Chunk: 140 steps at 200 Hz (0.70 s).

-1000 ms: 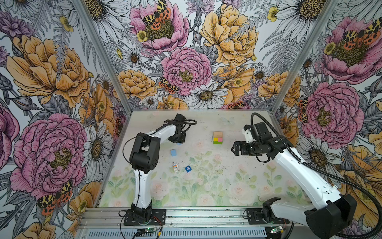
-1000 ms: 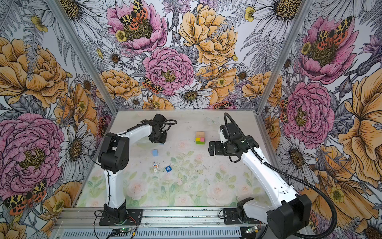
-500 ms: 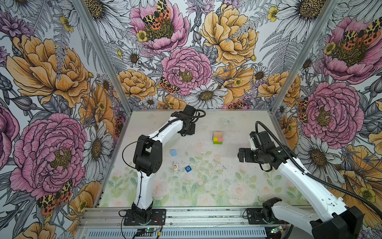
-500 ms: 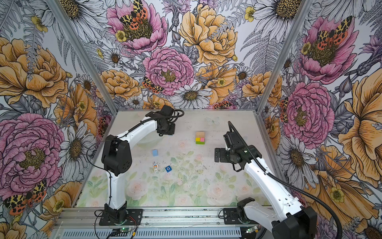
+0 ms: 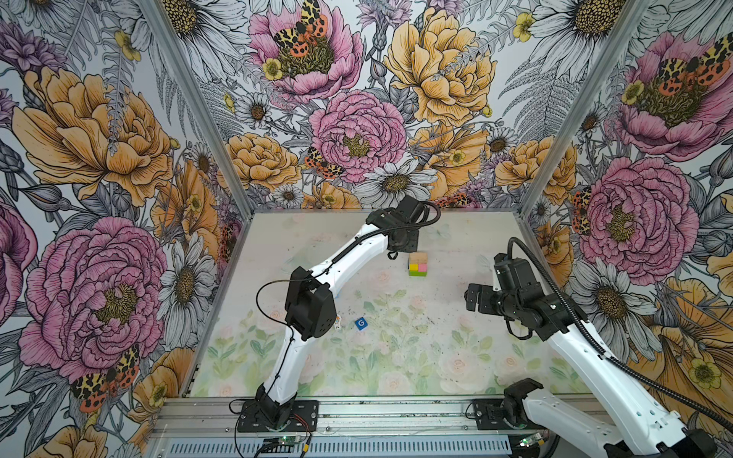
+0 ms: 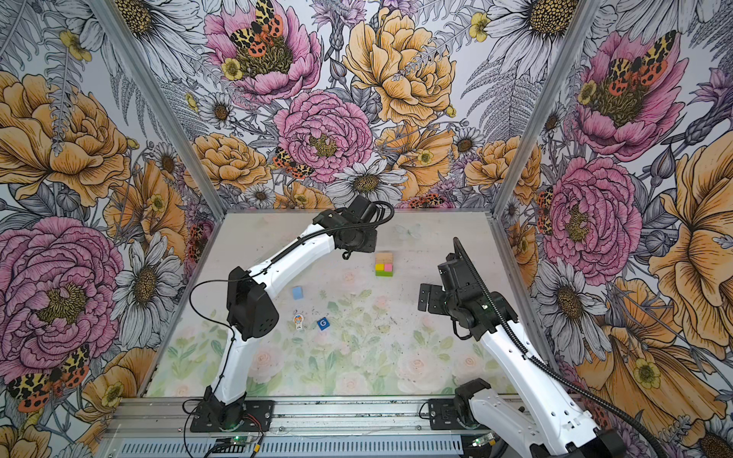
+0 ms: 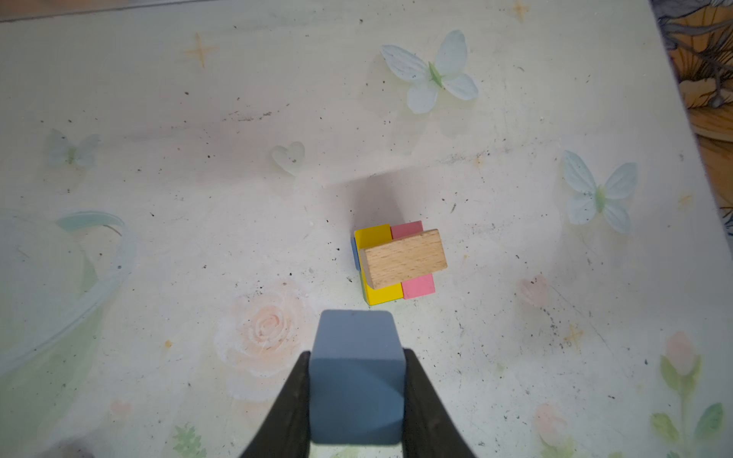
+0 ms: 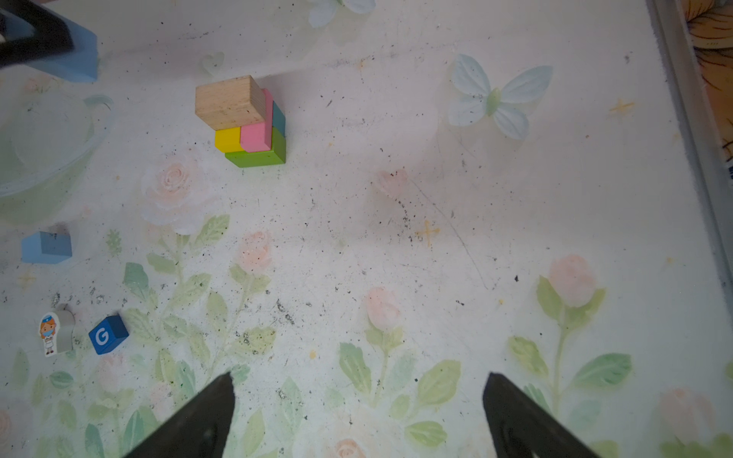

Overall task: Build the wood block tower
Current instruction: 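Lift the light-blue cube and carry it over the tower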

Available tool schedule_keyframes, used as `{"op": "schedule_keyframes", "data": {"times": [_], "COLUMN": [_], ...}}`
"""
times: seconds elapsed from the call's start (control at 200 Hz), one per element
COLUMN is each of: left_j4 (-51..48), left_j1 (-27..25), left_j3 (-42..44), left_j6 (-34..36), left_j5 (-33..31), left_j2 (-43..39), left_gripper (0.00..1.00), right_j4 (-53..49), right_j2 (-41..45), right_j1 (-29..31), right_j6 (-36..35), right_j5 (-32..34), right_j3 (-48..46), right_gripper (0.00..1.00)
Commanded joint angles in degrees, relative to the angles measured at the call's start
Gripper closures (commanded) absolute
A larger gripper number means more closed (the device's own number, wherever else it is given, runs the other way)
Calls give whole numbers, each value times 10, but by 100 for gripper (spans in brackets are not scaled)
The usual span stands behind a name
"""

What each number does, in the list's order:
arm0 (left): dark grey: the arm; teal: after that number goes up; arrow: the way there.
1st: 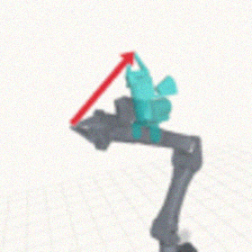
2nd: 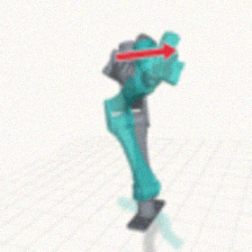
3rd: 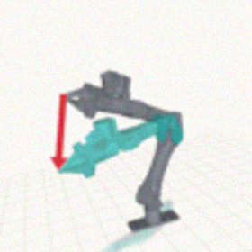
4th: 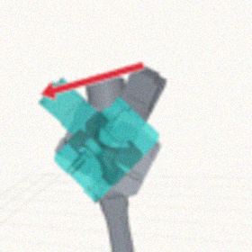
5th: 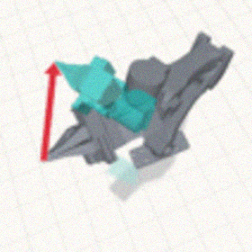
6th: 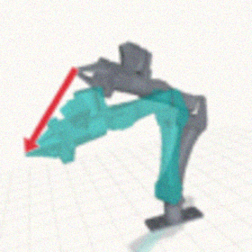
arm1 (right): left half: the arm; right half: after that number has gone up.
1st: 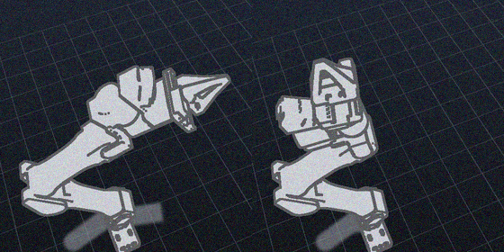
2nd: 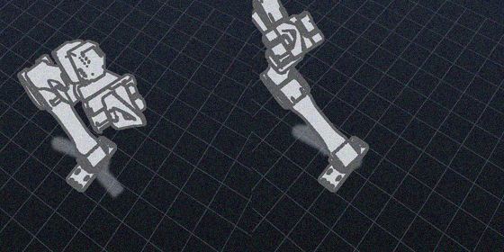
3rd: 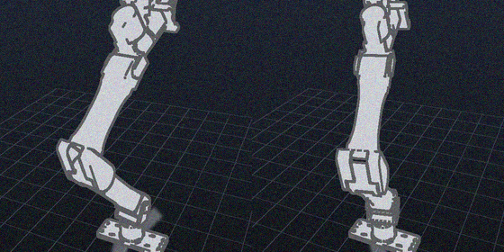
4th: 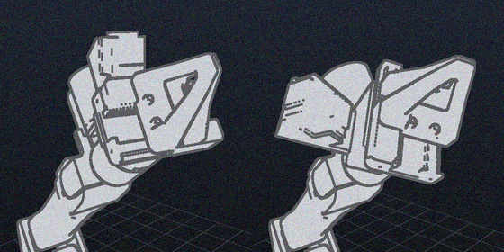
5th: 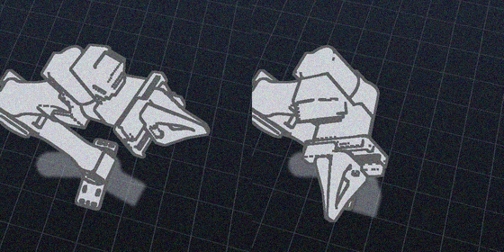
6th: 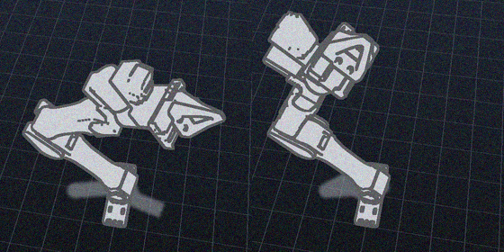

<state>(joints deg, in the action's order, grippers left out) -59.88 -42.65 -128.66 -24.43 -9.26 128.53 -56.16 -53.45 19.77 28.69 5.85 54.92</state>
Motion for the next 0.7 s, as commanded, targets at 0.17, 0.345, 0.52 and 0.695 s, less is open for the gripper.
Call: {"op": "schedule_keyframes", "data": {"times": [0.17, 0.345, 0.52, 0.695], "left_j4": [-15, -14, -14, -14], "left_j1": [-42, -46, -47, -47], "left_j3": [-76, -114, -126, -145], "left_j6": [-47, -52, -60, -72], "left_j5": [-62, -70, -85, -91], "left_j2": [60, 84, 88, 103], "left_gripper": [81, 81, 80, 80], "right_j4": [-4, -4, -4, -4], "right_j2": [16, 18, 16, 14], "right_j1": [-5, -6, -6, -6], "right_j6": [6, 7, 6, 5], "right_j5": [26, 32, 27, 28], "right_j3": [4, 2, 2, 1], "right_gripper": [0, 0, 0, 0]}}
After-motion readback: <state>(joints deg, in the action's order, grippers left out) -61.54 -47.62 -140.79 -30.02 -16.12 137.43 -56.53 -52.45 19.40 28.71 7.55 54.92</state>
